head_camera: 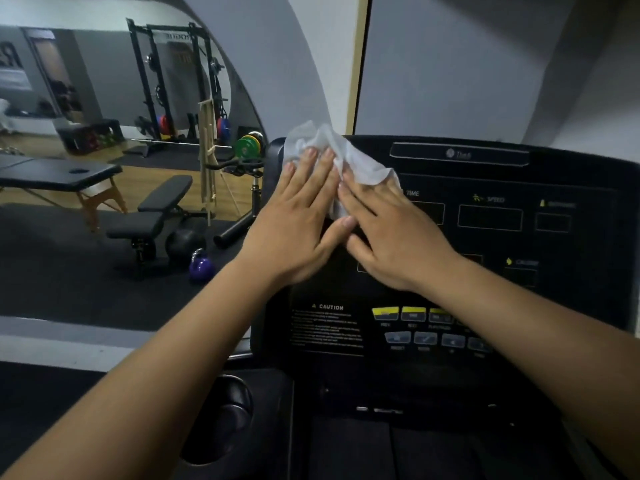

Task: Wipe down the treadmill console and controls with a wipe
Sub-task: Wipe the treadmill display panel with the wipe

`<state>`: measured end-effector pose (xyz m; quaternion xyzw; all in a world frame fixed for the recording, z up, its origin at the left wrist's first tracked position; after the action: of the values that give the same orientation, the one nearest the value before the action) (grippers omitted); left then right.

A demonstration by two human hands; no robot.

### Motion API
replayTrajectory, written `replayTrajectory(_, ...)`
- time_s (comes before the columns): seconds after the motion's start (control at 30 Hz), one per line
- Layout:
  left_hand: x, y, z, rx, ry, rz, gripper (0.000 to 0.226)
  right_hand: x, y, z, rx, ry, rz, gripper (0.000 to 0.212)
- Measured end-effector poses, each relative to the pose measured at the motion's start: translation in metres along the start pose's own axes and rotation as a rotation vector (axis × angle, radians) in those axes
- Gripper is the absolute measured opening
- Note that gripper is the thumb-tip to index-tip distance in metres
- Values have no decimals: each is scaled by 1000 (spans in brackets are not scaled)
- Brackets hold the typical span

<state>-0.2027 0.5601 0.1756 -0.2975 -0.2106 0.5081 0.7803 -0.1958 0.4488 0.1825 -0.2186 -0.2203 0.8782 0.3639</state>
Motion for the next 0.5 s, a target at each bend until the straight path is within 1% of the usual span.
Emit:
replayTrajectory(0.2,-25,10,-10,34,-8,1,78,-17,31,-3,53,-1,38,67)
replayTrajectory(0.5,-61,-14,-18,47,-5,20,85,-64,50,11,-11,12,-1,67)
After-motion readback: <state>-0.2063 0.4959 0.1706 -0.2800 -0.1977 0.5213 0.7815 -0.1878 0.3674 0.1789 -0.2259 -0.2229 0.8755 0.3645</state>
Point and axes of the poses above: each hand's wrist, its own y-axis away from the middle knuckle, its own z-axis out of the back of the hand, x = y × z, the point moved 7 cm from there along -y, towards the middle knuckle, and after that the axes turned 5 degrees about -x, right-handed, at the moved point
